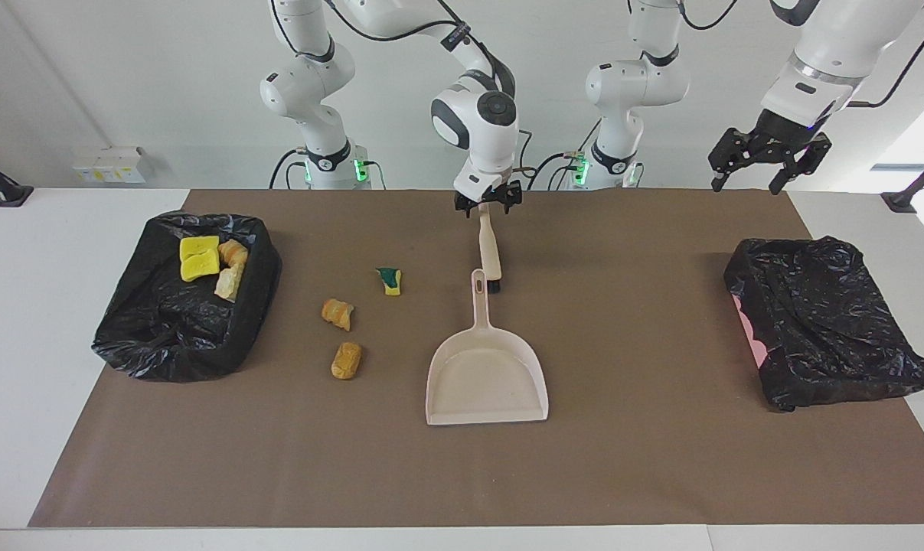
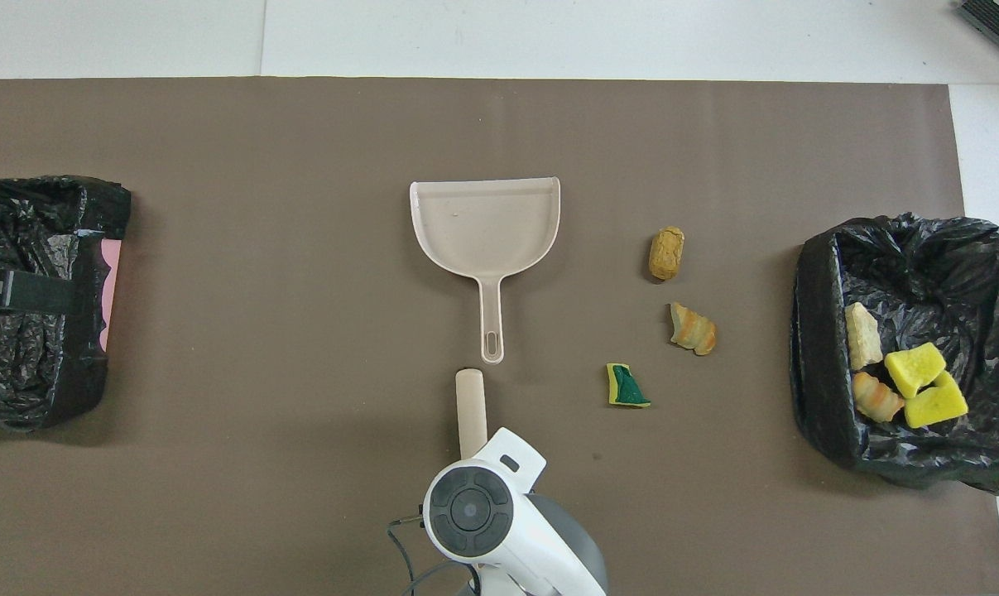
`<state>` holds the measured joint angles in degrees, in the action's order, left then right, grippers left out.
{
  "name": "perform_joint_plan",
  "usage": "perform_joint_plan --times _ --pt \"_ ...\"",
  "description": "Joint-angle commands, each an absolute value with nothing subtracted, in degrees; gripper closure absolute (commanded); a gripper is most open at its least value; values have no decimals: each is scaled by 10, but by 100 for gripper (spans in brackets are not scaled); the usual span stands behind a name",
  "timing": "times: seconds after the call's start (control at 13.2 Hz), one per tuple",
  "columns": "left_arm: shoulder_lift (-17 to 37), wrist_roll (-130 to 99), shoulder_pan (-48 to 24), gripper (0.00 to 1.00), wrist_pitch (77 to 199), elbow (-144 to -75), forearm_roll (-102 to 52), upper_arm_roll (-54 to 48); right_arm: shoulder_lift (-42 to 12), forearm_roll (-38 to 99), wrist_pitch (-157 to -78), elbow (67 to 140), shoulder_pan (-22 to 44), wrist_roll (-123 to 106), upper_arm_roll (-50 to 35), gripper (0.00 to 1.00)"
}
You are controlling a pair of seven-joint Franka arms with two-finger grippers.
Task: Sweep and dump trash in bin
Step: 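Grasp the wooden brush handle with the right gripper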
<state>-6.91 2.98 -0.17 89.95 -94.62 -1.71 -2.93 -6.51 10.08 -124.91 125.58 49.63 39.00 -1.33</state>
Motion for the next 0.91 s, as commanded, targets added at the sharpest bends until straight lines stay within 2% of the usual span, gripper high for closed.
perform_joint_plan --times 0.0,0.15,0.38,0.53,0.6,0.68,0.83 --pt "-77 35 5 0 899 -954 -8 -34 -53 112 -1252 1259 489 397 -17 40" --pt "-77 35 5 0 899 -954 -8 -34 -49 112 -1237 1259 487 405 -17 50" --pt "-77 35 5 0 899 -954 -8 -34 -46 112 -1233 1259 487 409 -17 58" --pt "-77 34 2 0 900 -954 -8 -34 -46 112 -1230 1259 486 410 -17 77" --pt "-77 35 0 0 899 -954 -8 -34 -46 112 -1219 1259 485 410 -17 96" --pt "-77 33 -3 0 904 -954 -9 -35 -44 112 -1215 1259 485 410 -17 100" --pt "-77 32 -5 0 914 -958 -15 -39 -30 112 -1182 1259 475 403 -16 100"
